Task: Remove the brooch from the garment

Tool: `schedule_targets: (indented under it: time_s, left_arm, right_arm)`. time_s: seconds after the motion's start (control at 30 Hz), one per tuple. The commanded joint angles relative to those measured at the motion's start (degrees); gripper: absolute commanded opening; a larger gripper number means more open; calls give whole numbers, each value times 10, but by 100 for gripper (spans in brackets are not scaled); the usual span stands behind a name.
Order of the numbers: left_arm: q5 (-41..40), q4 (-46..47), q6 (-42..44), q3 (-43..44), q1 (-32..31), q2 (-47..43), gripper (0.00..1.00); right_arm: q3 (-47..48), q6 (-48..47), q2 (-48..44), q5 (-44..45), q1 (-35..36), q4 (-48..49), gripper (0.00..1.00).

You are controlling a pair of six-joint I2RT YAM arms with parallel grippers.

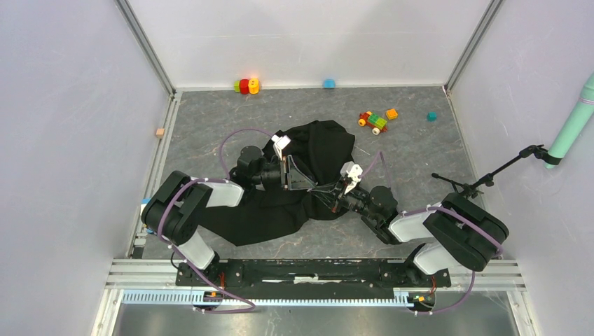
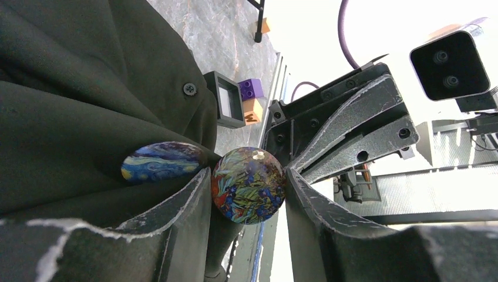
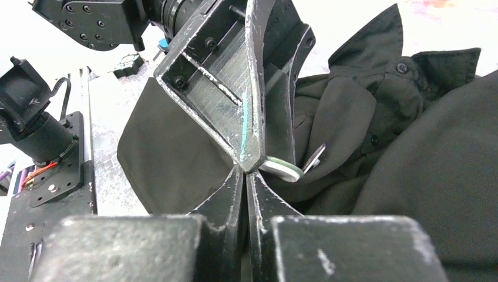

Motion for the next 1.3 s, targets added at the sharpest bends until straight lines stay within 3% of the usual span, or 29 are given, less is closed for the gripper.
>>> schedule_targets:
  time_s: [0.0, 0.1, 0.4, 0.6, 0.83, 0.97, 1.17, 1.27]
  left_arm:
    - [8, 48, 12, -8, -7, -32, 46]
    - [1, 49, 13, -15, -5, -45, 55]
    - [-9, 29, 23, -17, -5, -61, 52]
    - [-8, 26, 32, -19, -5, -69, 44]
    - [-42, 20, 67, -35, -5, -111, 34]
    - [-79, 40, 95, -66, -9, -152, 37]
    - [-83, 26, 128, -67, -35, -178, 38]
    - [-83, 23, 139, -63, -51, -175, 38]
  right_arm:
    - [15, -7, -3, 0, 5, -1, 0]
    - [19, -12, -3, -3, 7, -9, 0]
    - [23, -25, -8, 1, 8, -27, 0]
    - [15, -51, -30, 13, 8, -48, 43]
    - [19, -41, -39, 6, 8, -65, 55]
    - [27, -9, -24, -15, 8, -53, 73]
    - [28, 31, 14, -28, 9, 9, 74]
    - [18, 42, 25, -22, 11, 54, 67]
